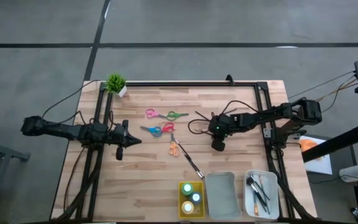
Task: Pick & Place Paint Supplies
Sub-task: Put the gold paint brush into the white bin, then put the silver brush into the white bin
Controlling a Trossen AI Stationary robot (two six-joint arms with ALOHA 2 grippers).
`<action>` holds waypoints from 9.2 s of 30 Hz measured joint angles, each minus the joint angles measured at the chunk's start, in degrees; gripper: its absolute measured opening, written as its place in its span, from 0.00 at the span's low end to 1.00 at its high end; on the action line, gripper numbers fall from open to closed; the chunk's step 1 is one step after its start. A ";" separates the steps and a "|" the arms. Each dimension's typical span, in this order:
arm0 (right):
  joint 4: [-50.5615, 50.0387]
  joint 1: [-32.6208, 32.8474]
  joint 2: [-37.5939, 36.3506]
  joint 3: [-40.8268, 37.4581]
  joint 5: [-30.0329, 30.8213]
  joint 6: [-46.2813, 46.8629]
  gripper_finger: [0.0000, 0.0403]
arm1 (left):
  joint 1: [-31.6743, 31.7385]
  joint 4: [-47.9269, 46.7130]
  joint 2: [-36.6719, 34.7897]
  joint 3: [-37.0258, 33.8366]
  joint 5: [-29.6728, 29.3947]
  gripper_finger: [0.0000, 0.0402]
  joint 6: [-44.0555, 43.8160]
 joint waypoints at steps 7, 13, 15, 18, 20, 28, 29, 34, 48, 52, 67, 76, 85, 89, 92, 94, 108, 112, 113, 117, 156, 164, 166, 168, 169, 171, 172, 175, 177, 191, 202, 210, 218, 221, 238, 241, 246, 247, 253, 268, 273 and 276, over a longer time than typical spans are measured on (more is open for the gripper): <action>-0.17 -0.02 0.06 -0.24 0.97 0.05 0.04 | -0.02 0.01 0.00 0.00 0.02 0.00 0.00; -0.28 -0.03 0.11 -0.28 0.91 3.24 0.03 | -0.01 0.00 0.00 0.00 0.00 0.00 0.00; -0.28 0.19 0.11 -0.30 0.94 3.30 0.03 | 0.00 0.00 -0.02 0.00 0.02 0.00 0.00; -0.24 0.65 -0.41 -0.38 1.02 4.30 0.03 | -0.01 0.00 -0.01 0.00 0.00 0.00 0.00; -0.12 0.92 -1.34 -0.43 0.90 6.13 0.03 | 0.00 0.02 0.00 0.00 0.01 0.00 0.00; -0.98 2.43 -8.41 1.01 -0.04 10.21 0.03 | -0.01 0.01 -0.01 0.00 0.01 0.00 0.00; -1.77 2.43 -9.43 1.20 0.02 10.96 0.03 | -0.02 0.01 0.00 0.00 0.00 0.00 0.00; -6.80 2.94 -16.13 3.27 -0.08 19.88 0.03 | -0.01 0.01 0.00 0.00 0.00 0.00 0.00; -38.21 16.01 -28.84 12.66 -0.50 61.72 0.03 | 0.00 0.01 0.00 0.00 0.01 0.00 0.00; -47.75 23.26 -26.82 17.72 2.20 74.91 0.03 | 0.00 0.02 0.00 0.00 0.00 0.00 0.00; -68.86 51.21 -8.57 35.49 9.69 108.22 0.03 | 0.00 0.00 0.00 0.00 0.00 0.00 0.00; -76.23 62.81 2.58 43.61 5.49 116.40 0.03 | 0.00 0.02 -0.01 0.00 0.00 0.00 0.00; -76.43 69.43 13.76 49.23 -4.36 121.38 0.03 | 0.00 0.00 0.00 0.00 0.00 0.00 0.00; -76.41 71.02 18.37 51.24 -5.26 121.53 0.03 | -0.02 0.02 0.00 0.00 0.01 0.00 0.00; -76.41 71.86 21.11 51.73 -5.43 121.72 0.03 | -0.02 0.00 0.00 0.00 0.00 0.00 0.00; -76.43 72.32 22.63 51.79 -5.53 121.74 0.03 | -0.01 0.02 0.00 0.00 0.01 0.00 0.00; -74.42 72.94 29.90 51.81 -4.66 123.07 0.03 | -0.02 0.00 0.00 0.00 0.02 0.00 0.00; -74.10 72.91 29.69 51.71 -4.72 123.44 0.03 | -0.02 0.01 0.00 0.00 0.00 0.00 0.00; -74.12 72.91 29.53 51.68 -4.84 123.45 0.03 | -0.02 0.01 0.00 0.00 0.00 0.00 0.00; -74.20 72.94 28.92 51.57 -5.18 123.40 0.03 | -0.01 0.01 0.00 0.00 0.00 0.00 0.00; -76.28 71.60 17.46 51.34 6.29 122.21 0.26 | 0.00 0.00 0.00 0.00 0.00 0.00 0.00; -76.39 66.66 8.38 45.71 14.69 116.53 0.26 | 0.00 0.00 0.00 0.00 0.01 0.00 0.00; -76.41 64.78 6.22 43.54 14.75 113.72 0.26 | 0.00 0.00 0.00 0.00 0.00 0.00 0.00; -76.37 62.53 4.41 41.37 15.58 110.22 0.26 | -0.02 0.00 0.00 0.00 0.00 0.00 0.00; -76.38 61.42 3.55 40.24 16.64 108.24 0.26 | -0.01 0.01 0.00 0.00 0.00 0.00 0.00; -76.40 59.08 1.74 38.16 19.20 104.74 0.26 | -0.02 0.01 0.00 0.00 0.00 0.00 0.00; -76.39 57.76 0.85 37.23 20.53 103.14 0.26 | 0.00 0.00 0.00 0.00 0.00 0.00 0.00; -75.48 53.77 -1.50 34.64 23.28 98.08 0.26 | 0.00 0.02 -0.01 0.00 0.01 0.00 0.00; -74.80 50.95 -2.93 33.33 24.88 94.39 0.26 | -0.01 0.01 -0.02 0.00 0.01 0.00 0.00; -50.47 34.86 -7.07 25.20 31.10 59.25 0.26 | -0.01 0.01 0.00 0.00 0.00 0.00 0.00; -31.76 28.45 -6.64 24.62 25.01 36.19 0.26 | -0.01 0.01 0.00 0.00 0.01 0.00 0.00; -27.42 23.96 -3.64 29.19 23.48 30.12 0.26 | -0.02 0.01 0.00 0.00 0.00 0.00 0.00; -27.90 19.52 7.21 38.18 18.13 24.87 0.26 | -0.01 0.00 0.00 0.00 0.00 0.00 0.00; -28.01 18.29 11.42 41.68 16.44 24.41 0.26 | -0.01 0.01 0.00 0.00 0.01 0.00 0.00; -27.90 17.08 30.05 53.71 11.46 24.05 0.26 | -0.01 0.00 0.00 0.00 0.00 0.00 0.00; -28.05 16.77 32.56 54.78 8.90 26.06 0.26 | -0.02 0.02 0.00 0.00 0.00 0.00 0.00; -27.96 16.77 35.98 56.10 6.87 28.27 0.26 | -0.02 0.02 0.00 0.00 0.01 0.00 0.00; -27.99 16.81 36.57 56.21 6.92 28.82 0.26 | -0.02 0.01 0.00 0.00 0.00 0.00 0.00; -27.86 16.59 37.46 56.10 6.95 30.05 0.26 | -0.02 0.00 0.00 0.00 0.02 0.00 0.00; -27.96 16.57 37.35 55.94 6.92 30.03 0.24 | -0.02 0.02 0.00 0.00 0.02 0.00 0.00; -28.30 16.55 37.35 55.92 7.00 29.86 0.10 | -0.02 0.00 0.00 0.00 0.00 0.00 0.00; -28.37 16.55 37.31 55.90 7.06 29.77 0.04 | -0.01 0.00 0.00 0.00 0.00 0.00 0.00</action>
